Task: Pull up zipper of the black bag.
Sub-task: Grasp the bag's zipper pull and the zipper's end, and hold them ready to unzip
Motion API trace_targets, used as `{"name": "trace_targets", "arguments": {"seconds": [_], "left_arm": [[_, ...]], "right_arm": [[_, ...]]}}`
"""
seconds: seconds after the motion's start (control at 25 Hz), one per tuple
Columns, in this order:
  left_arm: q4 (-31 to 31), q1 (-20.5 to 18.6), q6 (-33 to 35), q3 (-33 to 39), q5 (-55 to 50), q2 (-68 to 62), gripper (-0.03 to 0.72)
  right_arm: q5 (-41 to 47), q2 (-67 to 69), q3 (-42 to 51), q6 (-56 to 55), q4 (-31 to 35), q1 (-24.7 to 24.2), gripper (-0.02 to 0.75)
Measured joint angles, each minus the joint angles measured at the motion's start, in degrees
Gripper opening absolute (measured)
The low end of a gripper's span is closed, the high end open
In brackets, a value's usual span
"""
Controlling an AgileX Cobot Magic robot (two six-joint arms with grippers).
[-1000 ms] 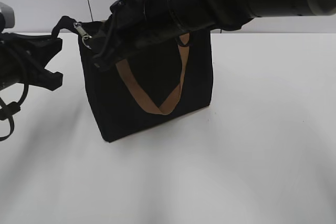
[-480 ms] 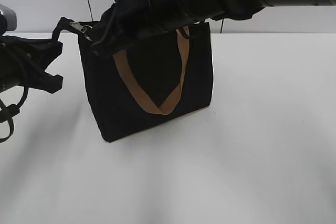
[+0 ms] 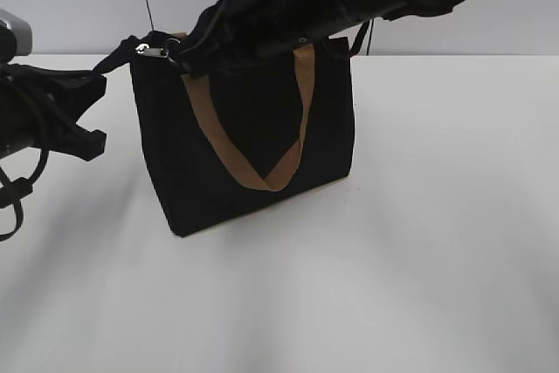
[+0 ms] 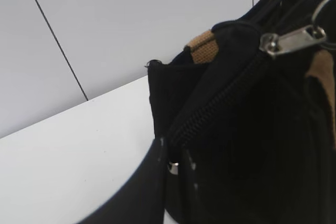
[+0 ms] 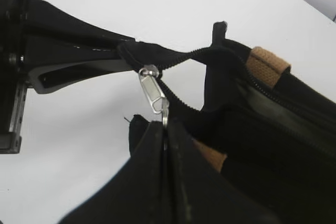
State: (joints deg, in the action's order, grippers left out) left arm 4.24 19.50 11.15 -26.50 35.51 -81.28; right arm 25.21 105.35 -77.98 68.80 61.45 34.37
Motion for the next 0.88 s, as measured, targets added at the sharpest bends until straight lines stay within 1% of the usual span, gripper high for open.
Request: {"name": "trace_targets", "arguments": {"seconds": [0.32, 0.52, 0.76, 0.88], "left_arm": [[0.07, 0.0, 0.0, 0.0, -1.97, 0.0, 0.02], [0.01, 0.0, 0.0, 0.0, -2.96, 0.0, 0.02], [0.02, 0.07, 0.0, 0.0, -3.12, 0.0, 0.02], [-1.0, 0.28, 0.08, 0.0, -2.65, 0.05, 0.02]], "right_arm": [[4.19, -0.06, 0.0, -1.99, 1.59, -0.78, -0.015], [4.76, -0.17, 0.0, -2.11, 2.13, -1.41, -0.015], [4.57, -1.27, 0.0, -2.28, 2.26, -4.6, -0.015], [4.76, -1.33, 0.0, -2.29, 2.38, -6.58, -0.015]]}}
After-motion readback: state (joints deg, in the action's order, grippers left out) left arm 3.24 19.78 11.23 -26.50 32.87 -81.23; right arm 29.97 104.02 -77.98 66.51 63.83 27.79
